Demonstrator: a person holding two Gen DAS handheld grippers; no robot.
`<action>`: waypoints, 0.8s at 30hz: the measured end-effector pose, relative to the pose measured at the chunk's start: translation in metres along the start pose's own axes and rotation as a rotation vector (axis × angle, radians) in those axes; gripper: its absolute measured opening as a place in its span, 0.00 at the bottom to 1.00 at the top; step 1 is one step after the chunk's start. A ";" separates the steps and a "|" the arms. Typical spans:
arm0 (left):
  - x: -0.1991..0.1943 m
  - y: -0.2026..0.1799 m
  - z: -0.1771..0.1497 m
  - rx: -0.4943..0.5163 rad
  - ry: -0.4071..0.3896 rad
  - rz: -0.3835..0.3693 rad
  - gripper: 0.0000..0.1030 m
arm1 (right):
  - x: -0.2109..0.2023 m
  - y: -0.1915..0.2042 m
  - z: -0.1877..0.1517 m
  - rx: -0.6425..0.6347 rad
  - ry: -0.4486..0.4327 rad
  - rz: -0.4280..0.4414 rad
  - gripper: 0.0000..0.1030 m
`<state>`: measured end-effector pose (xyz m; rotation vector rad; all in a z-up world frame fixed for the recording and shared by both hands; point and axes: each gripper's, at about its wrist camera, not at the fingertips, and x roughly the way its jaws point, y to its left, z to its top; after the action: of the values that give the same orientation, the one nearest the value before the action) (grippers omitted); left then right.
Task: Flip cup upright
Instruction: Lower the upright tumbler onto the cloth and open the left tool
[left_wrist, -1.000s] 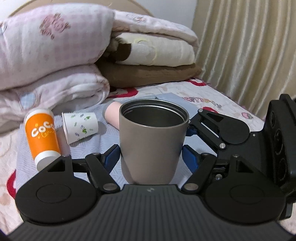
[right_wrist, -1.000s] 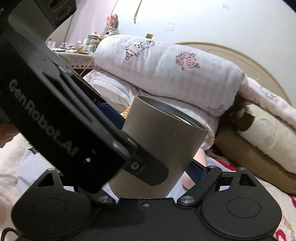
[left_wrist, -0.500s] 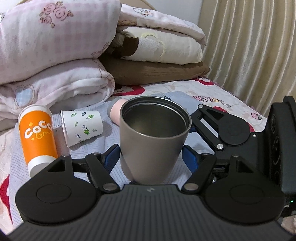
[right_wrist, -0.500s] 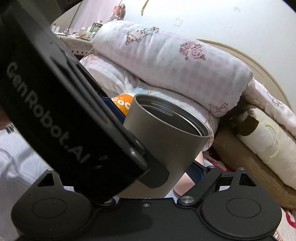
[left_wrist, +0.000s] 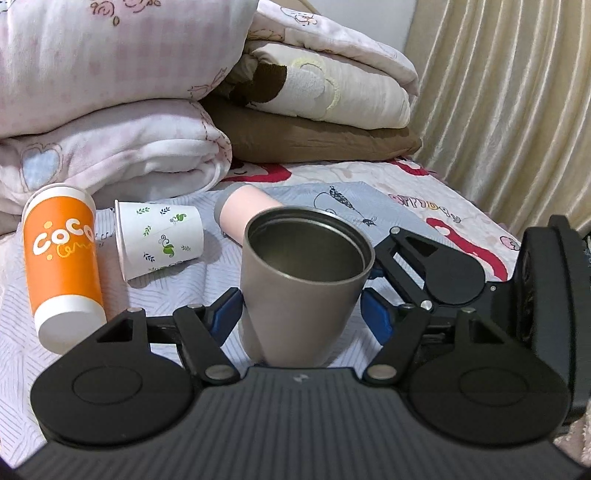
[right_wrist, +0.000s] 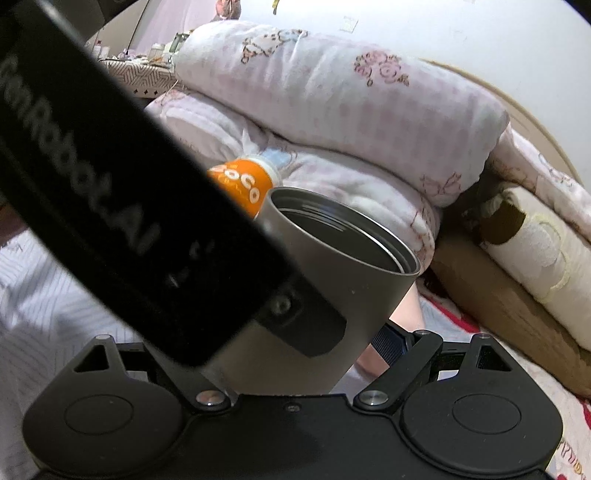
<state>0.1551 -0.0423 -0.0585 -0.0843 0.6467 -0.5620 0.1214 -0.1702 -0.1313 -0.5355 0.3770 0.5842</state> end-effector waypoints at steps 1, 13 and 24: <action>0.000 0.000 0.000 0.000 -0.001 -0.003 0.67 | 0.001 0.001 -0.001 0.000 0.007 0.003 0.89; -0.001 -0.002 -0.001 0.013 0.009 -0.002 0.67 | 0.006 -0.004 0.001 0.026 0.014 0.009 0.88; -0.008 -0.004 0.000 -0.026 0.005 -0.005 0.68 | 0.000 -0.007 0.012 0.085 0.044 0.009 0.92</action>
<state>0.1482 -0.0414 -0.0538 -0.1093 0.6595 -0.5587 0.1276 -0.1684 -0.1188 -0.4658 0.4442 0.5631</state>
